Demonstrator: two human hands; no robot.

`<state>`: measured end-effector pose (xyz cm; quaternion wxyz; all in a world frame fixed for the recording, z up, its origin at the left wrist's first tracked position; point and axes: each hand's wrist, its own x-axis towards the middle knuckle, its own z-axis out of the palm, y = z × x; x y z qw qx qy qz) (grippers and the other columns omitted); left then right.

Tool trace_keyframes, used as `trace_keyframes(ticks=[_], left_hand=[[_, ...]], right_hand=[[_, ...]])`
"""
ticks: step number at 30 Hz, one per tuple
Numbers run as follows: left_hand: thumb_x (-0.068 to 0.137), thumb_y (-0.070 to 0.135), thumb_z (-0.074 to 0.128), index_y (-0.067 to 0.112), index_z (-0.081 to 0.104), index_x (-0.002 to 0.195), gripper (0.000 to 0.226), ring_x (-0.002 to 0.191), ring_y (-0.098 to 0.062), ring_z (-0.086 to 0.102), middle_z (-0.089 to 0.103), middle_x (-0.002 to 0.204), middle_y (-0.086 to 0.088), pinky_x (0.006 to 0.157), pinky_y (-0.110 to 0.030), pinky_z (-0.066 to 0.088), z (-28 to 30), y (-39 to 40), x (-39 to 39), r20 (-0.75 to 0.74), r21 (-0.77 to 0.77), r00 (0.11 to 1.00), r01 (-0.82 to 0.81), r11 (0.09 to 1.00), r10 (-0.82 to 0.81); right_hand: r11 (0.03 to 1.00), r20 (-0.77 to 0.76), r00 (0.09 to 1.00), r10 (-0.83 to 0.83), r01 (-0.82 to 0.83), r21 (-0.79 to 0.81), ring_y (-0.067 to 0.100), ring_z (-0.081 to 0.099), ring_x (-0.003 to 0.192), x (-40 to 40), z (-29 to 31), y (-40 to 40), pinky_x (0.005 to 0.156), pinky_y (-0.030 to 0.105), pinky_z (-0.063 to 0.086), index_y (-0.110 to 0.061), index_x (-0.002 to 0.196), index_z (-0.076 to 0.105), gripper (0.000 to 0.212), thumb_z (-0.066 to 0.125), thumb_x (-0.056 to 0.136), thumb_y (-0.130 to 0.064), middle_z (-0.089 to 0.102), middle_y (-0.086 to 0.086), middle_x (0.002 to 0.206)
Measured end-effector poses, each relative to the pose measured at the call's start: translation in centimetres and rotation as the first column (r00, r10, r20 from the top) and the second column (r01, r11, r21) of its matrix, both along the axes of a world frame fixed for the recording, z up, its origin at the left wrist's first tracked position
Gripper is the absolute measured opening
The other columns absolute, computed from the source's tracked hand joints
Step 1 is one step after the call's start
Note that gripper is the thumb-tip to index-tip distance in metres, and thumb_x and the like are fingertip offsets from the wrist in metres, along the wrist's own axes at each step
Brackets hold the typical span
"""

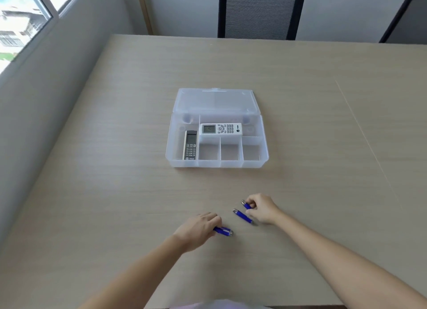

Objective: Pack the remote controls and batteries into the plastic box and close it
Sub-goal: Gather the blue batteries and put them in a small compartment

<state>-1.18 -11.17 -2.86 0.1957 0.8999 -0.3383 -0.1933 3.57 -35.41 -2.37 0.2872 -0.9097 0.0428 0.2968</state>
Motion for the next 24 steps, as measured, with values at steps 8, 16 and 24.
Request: trace_keyframes(ticks=[8,16,24], left_hand=[[0.064,0.025,0.077,0.022,0.049,0.089,0.037,0.069,-0.016,0.060,0.059,0.081,0.005,0.052,-0.024,0.052,-1.7,-1.2,-0.7,0.137,0.333,0.978,0.105,0.937,-0.158],[0.053,0.019,0.063,0.019,0.063,0.068,0.015,0.059,-0.015,0.051,0.055,0.067,0.002,0.044,-0.018,0.045,-1.1,-0.7,-0.8,0.188,0.431,0.969,0.066,0.900,-0.161],[0.090,0.001,0.035,0.020,0.028,0.089,0.021,0.082,-0.029,0.043,0.044,0.083,0.000,0.071,-0.032,0.032,0.8,-0.1,5.0,-0.201,0.107,0.953,-0.208,0.972,0.226]], right_hand=[[0.942,-0.070,0.959,0.276,-0.284,-0.178,0.026,0.051,0.072,-0.9,0.6,1.8,0.061,0.029,0.039,-0.007,0.074,0.057,0.018,0.070,0.072,-0.021,0.055,0.009,0.076],[1.000,0.079,0.997,0.001,-0.003,0.018,0.021,0.053,0.057,3.5,4.4,0.7,0.056,0.031,0.044,-0.004,0.064,0.060,0.019,0.065,0.074,-0.019,0.069,0.018,0.068],[0.931,0.085,0.928,-0.363,0.364,0.000,0.016,0.051,0.042,16.4,7.4,0.5,0.038,0.016,0.039,-0.006,0.062,0.055,0.018,0.063,0.077,-0.010,0.060,0.006,0.055]])
